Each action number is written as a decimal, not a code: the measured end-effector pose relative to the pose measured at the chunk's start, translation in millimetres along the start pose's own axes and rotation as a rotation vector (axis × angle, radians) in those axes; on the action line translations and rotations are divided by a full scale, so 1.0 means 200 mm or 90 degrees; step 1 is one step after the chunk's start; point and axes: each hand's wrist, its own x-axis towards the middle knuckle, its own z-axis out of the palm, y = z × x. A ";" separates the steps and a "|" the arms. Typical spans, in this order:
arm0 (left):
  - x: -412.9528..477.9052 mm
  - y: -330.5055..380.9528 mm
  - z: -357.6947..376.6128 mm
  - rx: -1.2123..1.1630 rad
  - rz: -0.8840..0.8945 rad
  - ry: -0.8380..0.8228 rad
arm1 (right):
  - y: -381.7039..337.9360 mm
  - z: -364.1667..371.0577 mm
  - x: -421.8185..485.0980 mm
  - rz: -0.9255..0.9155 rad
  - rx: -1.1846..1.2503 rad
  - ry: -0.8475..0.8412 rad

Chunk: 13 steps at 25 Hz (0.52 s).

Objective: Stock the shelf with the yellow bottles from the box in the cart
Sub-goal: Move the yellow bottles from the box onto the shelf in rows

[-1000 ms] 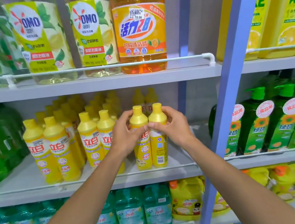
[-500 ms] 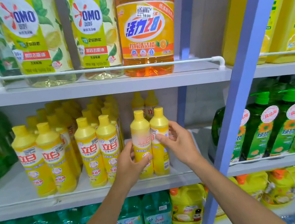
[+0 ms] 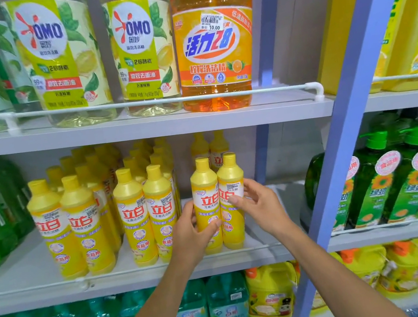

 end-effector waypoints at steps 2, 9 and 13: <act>0.00 0.00 0.00 0.014 0.001 0.012 | 0.00 -0.03 0.00 -0.002 0.031 -0.052; -0.01 -0.01 0.03 0.041 -0.019 0.075 | 0.13 0.06 -0.10 0.017 -0.086 0.093; 0.00 0.00 0.03 0.077 0.001 0.075 | 0.11 -0.01 -0.08 0.013 -0.082 -0.014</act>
